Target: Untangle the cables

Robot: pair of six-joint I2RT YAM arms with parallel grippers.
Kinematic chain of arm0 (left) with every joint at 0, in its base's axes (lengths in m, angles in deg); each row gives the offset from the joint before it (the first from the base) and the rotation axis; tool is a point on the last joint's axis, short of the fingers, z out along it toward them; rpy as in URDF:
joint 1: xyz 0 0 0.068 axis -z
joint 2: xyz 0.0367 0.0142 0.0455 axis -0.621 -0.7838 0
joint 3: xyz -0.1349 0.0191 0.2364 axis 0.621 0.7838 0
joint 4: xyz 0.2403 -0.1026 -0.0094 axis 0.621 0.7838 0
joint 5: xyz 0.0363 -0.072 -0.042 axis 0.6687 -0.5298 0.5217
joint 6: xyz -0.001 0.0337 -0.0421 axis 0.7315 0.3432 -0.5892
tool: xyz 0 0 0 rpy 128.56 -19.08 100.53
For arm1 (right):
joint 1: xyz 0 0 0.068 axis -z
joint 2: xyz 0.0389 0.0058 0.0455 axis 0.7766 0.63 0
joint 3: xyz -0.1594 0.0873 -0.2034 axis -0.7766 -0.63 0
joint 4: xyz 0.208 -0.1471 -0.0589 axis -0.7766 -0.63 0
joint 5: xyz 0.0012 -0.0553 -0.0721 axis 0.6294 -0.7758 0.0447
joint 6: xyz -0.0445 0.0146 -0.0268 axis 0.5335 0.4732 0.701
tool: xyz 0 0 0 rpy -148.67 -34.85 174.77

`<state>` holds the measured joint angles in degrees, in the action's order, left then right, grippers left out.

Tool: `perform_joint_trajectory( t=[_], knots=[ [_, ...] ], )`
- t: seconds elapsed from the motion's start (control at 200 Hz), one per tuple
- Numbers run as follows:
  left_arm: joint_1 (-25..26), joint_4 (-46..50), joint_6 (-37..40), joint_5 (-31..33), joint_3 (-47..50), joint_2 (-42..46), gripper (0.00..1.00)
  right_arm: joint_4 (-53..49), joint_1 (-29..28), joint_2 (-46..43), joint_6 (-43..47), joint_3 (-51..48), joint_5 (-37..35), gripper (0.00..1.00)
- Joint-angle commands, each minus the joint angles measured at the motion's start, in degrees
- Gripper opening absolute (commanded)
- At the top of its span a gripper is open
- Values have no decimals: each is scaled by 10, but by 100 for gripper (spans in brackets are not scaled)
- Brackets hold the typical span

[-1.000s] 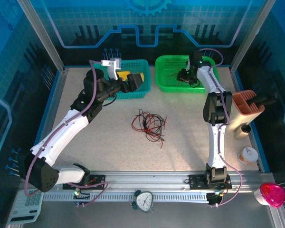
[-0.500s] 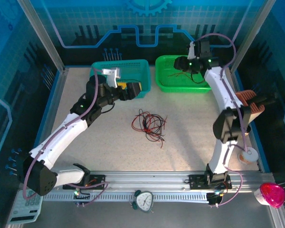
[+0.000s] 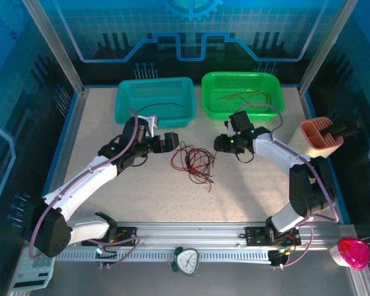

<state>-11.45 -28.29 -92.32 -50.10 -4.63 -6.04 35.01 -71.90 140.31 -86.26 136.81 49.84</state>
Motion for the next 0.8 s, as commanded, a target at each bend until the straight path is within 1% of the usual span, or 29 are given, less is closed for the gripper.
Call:
perform_joint_trajectory(
  t=[0.0,0.155,0.34,0.795],
  knots=[
    [10,-5,-8,16,4,-11,99,36,0,4,-12,-4,-21,47],
    [19,-14,-7,17,-6,-33,99,55,-2,44,-23,-1,-1,44],
    [27,-19,-5,13,-22,-53,99,65,-6,88,-28,13,5,43],
    [35,-27,-2,4,-32,-67,99,78,-8,142,-28,39,11,38]
  ],
)
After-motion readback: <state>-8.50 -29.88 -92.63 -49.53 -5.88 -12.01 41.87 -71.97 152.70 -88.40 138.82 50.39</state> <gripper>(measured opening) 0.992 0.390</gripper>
